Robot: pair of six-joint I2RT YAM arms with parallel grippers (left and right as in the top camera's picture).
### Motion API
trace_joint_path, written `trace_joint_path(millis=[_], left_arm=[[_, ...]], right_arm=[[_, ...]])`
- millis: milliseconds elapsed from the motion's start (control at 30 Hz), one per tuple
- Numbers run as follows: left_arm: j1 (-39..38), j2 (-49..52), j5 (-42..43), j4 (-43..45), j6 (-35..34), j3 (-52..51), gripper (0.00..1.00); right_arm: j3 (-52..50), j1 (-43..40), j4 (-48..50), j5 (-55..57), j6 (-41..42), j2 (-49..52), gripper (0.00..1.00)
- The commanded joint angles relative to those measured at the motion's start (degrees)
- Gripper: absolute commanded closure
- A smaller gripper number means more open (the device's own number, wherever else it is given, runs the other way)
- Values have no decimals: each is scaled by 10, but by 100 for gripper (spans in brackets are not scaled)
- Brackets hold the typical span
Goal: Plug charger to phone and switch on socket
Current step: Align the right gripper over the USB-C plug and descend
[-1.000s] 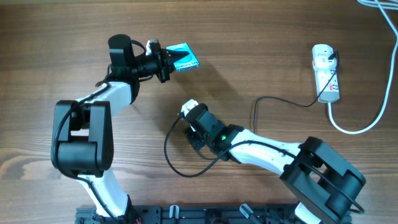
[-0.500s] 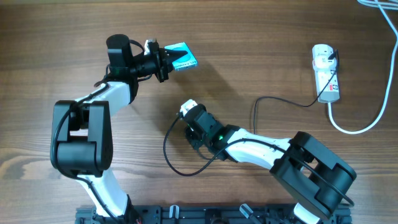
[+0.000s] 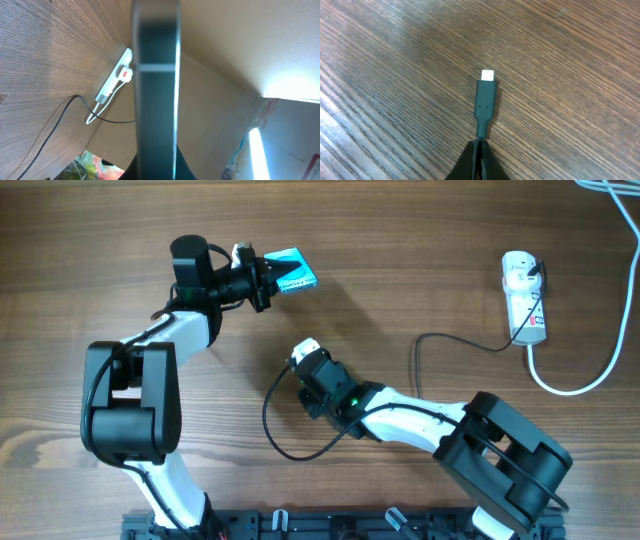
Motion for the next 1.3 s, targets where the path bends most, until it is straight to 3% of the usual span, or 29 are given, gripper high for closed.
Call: trace_joint_path(millis=[0,367,700,900,967,1033,1133,1267], left_arm=[[3,2,5,7,16,14,96],[4,2,4,6,48,14,96],[2,2,-2,6,98,14,96],[0,2,-17,6,106,14,96],[2,2,-23,6,106,14,96],[2,2,-24,6,106,14,96],[3,2,-23,6,106,14,96],[12,2,-23,6,118,14,96]], right_arm=[[7,0,-24,15,64,17,96],[7,-7,-154,14,154,-102,96],[7,-17,-269,-37,152,-298,96],[7,-40,-288,-71,147,-323,95],[7,-40,-280,-75,119,-311,80],[7,-39,-264,-81,81,-289,49],[7,-38,-232,-93,43,-241,19],[7,-38,-192,-93,32,-182,2]])
